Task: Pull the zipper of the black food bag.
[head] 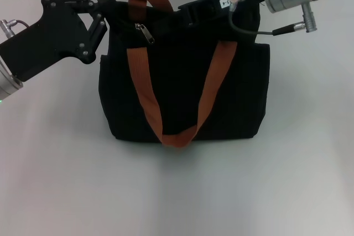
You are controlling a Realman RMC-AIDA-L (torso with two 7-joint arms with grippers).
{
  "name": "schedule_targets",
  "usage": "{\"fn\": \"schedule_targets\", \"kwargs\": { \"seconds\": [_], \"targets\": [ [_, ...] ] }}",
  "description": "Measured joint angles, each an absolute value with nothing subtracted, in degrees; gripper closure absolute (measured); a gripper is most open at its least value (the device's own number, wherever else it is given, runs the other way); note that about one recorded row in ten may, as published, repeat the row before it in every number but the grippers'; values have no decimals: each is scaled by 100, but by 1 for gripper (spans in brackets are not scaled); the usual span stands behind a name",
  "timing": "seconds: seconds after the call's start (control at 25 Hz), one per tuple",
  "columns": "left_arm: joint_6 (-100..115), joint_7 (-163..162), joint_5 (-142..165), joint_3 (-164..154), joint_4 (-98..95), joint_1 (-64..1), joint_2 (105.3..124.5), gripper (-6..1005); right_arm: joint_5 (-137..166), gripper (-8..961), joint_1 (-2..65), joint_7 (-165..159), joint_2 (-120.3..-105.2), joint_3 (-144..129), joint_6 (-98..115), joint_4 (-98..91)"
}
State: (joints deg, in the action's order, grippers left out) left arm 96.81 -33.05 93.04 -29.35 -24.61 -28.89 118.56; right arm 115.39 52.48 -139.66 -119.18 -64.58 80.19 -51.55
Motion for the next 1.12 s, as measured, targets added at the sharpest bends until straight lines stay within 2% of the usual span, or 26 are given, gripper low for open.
{"fn": "schedule_targets", "kwargs": {
  "seconds": [0.04,0.16,0.36,1.12],
  "targets": [
    [9690,-3305,9304,-2935,-2461,-2890,11856,975,11511,935,5271,-13966,-11918,-6461,8012,-5117],
    [9702,-3305,9304,-2935,-2461,-2892,11857,975,11480,749,5363,-13960,-11918,-6466,7983,-4981],
    [9707,-3305,9303,-2935,-2461,-2892,11857,975,11478,636,5587,-13953,-11918,-6469,7973,-4671],
    [9731,-3304,9228,-2935,-2388,-2865,11847,975,11371,637,5507,-13902,-11905,-6429,7989,-4653]
  ]
}}
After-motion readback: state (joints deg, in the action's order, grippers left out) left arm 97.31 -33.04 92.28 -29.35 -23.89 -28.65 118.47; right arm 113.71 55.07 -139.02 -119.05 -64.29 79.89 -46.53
